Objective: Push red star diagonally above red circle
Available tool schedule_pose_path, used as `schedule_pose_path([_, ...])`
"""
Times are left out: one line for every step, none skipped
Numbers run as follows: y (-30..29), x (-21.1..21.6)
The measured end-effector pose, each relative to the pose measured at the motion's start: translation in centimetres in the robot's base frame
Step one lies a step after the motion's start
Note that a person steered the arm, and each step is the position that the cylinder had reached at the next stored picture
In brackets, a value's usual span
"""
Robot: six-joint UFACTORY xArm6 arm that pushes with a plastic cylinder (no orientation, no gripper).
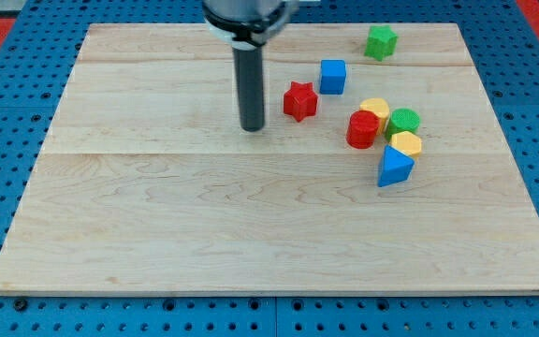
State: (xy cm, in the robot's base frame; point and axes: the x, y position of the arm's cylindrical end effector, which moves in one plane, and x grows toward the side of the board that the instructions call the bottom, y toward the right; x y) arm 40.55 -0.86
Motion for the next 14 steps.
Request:
schedule_pose_path([4.4, -0.1])
schedule_pose_path([8.1, -0.4])
schedule_pose_path([8.4, -3.0])
schedule_pose_path([0.7, -6.1])
schedule_pose_path([-7.6, -7.1])
schedule_pose_path([-7.2, -6.0])
schedule_pose_path([-4.5, -2.7])
schedule_pose_path([0.4, -1.9])
schedule_pose_path([1.9, -2.5])
schedule_pose_path([1.3, -6.0])
schedule_pose_path([-4.7, -7.8])
schedule_pose_path([-6.8, -9.1])
schedule_pose_path([-3.9, -6.4])
schedule_pose_path([3.4, -5.6])
